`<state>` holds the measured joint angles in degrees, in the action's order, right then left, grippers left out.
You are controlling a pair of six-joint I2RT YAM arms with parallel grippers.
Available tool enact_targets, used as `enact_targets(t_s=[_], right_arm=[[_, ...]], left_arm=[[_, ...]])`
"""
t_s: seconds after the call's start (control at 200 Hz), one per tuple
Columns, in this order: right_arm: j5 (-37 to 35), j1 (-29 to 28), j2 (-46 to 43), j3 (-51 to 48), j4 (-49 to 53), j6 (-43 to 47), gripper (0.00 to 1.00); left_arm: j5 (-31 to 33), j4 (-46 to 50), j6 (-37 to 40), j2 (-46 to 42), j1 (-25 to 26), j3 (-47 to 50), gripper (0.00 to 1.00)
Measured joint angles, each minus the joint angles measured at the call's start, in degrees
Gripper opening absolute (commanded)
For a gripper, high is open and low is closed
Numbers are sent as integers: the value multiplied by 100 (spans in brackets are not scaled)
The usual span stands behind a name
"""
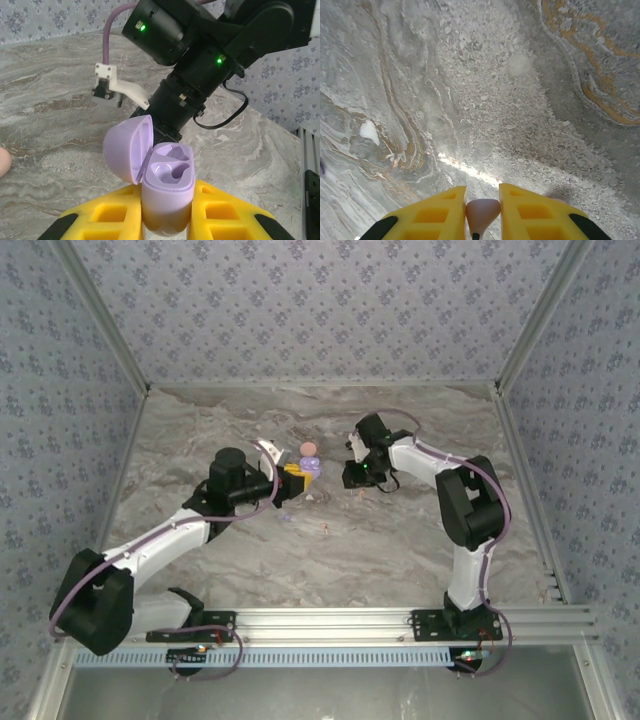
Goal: Insert the wireless bluetooth earbuds into the charging case
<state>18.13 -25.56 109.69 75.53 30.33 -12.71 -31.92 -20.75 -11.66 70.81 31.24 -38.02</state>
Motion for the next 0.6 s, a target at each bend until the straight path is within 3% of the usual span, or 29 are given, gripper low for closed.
enact_targets(t_s=[0.6], right_arm=[[555, 334, -927, -452, -629, -343, 23]], left_arm=[[136, -151, -94, 520, 4, 50, 21]])
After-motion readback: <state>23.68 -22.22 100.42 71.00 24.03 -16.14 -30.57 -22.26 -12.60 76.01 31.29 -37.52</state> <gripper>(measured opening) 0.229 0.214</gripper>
